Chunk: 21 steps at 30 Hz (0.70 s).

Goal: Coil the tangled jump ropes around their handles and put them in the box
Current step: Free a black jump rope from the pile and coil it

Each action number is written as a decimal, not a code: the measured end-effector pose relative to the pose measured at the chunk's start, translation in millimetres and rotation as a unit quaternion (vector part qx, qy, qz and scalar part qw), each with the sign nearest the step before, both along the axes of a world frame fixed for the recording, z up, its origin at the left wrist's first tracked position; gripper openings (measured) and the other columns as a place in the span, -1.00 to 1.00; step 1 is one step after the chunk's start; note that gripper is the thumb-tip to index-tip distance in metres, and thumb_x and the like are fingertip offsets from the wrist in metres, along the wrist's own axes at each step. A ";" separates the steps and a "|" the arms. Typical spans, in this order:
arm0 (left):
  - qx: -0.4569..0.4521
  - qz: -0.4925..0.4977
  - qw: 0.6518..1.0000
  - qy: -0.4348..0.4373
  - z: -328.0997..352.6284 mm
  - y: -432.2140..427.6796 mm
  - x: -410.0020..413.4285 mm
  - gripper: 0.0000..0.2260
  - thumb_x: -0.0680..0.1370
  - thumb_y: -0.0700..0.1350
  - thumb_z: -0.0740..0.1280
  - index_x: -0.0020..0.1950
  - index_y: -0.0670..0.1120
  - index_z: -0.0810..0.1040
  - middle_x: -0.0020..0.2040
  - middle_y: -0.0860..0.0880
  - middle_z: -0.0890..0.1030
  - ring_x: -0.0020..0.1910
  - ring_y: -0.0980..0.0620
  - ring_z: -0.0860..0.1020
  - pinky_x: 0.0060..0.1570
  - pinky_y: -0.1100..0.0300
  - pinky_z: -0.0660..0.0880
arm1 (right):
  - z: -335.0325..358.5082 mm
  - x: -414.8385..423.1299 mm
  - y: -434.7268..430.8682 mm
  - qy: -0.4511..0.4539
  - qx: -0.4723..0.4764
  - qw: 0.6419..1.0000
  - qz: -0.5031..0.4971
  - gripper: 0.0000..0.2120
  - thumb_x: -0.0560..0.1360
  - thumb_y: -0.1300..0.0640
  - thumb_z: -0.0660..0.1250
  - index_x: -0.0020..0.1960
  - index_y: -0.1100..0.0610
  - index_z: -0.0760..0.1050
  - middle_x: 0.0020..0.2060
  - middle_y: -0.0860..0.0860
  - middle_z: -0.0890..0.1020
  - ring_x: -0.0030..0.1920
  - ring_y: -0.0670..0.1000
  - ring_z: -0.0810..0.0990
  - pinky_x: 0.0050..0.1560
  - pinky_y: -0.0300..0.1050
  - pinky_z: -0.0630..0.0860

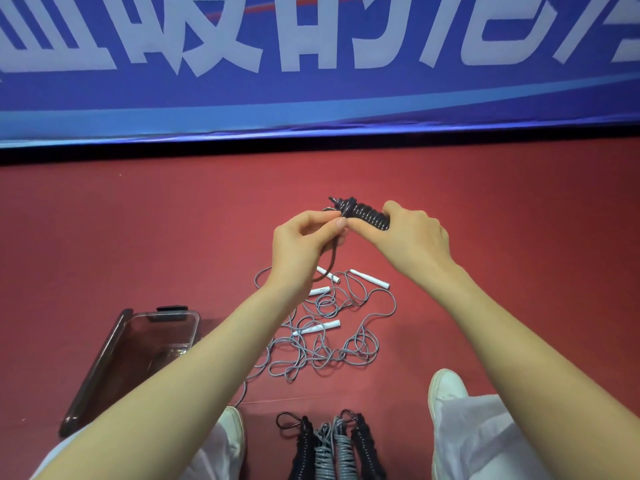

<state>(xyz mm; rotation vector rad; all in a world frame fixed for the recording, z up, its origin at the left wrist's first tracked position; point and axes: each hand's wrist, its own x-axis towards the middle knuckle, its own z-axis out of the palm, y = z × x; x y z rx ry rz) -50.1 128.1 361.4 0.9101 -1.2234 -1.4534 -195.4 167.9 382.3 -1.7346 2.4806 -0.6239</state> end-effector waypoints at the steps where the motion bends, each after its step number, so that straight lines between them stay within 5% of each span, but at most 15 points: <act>1: 0.015 -0.005 0.999 0.029 1.0 0.8 -0.5 -0.95 0.48 -0.32 0.42 -0.09 -0.22 0.62 -0.21 -0.17 0.66 -0.24 -0.02 0.62 -0.13 0.24 0.56 | 0.7 0.3 0.2 -0.014 -0.010 1.000 0.002 -0.41 0.42 -0.48 0.09 -0.12 0.07 0.33 -0.15 0.14 0.60 -0.01 0.25 0.56 -0.12 0.00 0.31; 10: -0.034 0.002 0.998 0.059 7.2 -2.4 -0.3 -0.88 0.47 -0.32 0.42 -0.12 -0.14 0.53 -0.26 -0.02 0.65 -0.22 0.01 0.62 -0.04 0.20 0.54 | 3.2 8.0 3.2 -0.164 -0.054 0.984 0.038 -0.52 0.48 -0.39 0.13 -0.22 0.04 0.31 -0.36 -0.04 0.49 -0.17 0.17 0.48 -0.19 0.01 0.29; 17: -0.136 0.071 0.987 -0.050 10.1 -5.0 2.4 -0.83 0.46 -0.22 0.47 -0.11 0.02 0.55 0.08 -0.16 0.59 -0.06 0.10 0.62 0.02 0.30 0.49 | 0.9 18.1 2.1 -0.202 -0.103 0.974 0.029 -0.55 0.51 -0.33 0.15 0.08 0.05 0.35 -0.31 -0.05 0.52 -0.12 0.18 0.53 -0.15 -0.03 0.31; 21: -0.150 0.095 0.976 -0.124 7.2 -10.9 2.7 -0.91 0.46 -0.11 0.48 -0.20 0.02 0.60 0.00 -0.01 0.49 -0.04 0.23 0.52 0.07 0.31 0.43 | -2.7 21.8 0.3 -0.188 -0.119 0.975 0.014 -0.55 0.51 -0.33 0.15 0.09 0.04 0.28 -0.30 -0.01 0.54 -0.14 0.22 0.54 -0.16 -0.01 0.31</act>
